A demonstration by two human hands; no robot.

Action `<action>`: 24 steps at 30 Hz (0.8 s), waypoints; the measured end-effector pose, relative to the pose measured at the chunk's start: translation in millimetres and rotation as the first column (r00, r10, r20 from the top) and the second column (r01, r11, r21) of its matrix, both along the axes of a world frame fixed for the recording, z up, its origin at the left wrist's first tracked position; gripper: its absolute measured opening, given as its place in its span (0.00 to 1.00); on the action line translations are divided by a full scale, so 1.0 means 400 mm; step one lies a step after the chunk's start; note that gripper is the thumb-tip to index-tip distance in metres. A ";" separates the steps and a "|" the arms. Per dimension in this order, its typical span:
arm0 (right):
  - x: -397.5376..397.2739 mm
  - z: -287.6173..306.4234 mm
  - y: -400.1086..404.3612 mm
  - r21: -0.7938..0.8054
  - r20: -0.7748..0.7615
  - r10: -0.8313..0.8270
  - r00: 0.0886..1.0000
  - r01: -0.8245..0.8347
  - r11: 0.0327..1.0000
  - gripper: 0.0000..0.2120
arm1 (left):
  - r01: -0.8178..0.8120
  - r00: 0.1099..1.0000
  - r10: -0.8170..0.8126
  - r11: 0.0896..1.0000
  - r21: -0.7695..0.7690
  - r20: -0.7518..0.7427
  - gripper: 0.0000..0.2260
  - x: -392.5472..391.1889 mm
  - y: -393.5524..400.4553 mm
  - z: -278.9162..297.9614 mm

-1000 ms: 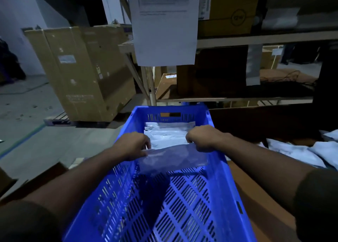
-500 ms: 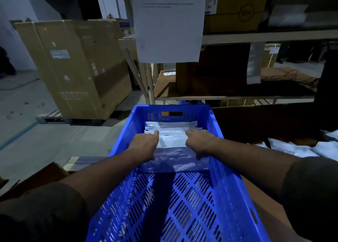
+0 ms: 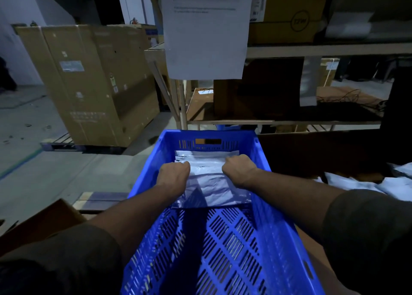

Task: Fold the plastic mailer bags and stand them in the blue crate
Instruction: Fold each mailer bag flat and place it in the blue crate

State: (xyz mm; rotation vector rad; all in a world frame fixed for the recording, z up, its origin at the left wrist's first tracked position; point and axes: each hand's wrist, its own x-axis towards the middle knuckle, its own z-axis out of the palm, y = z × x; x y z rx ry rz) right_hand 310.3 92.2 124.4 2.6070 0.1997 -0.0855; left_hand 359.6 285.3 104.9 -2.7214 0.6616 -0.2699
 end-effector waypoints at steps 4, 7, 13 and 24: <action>-0.007 -0.009 -0.004 0.023 -0.033 -0.028 0.999 0.029 0.999 0.15 | 0.020 1.000 -0.020 1.000 -0.012 -0.003 0.16 -0.004 0.013 -0.001; -0.015 -0.008 -0.008 0.037 -0.010 -0.035 0.999 0.035 0.999 0.15 | 0.011 1.000 -0.011 1.000 -0.019 -0.002 0.21 -0.017 0.012 0.010; -0.042 0.012 -0.014 0.116 0.104 -0.034 0.994 0.022 0.993 0.11 | 0.057 0.997 -0.050 0.992 -0.112 0.067 0.24 -0.046 -0.006 0.029; -0.250 0.078 -0.130 0.607 0.540 -0.214 0.814 -0.200 0.769 0.06 | 0.352 0.934 -0.267 0.798 -0.489 0.236 0.18 -0.191 -0.227 0.118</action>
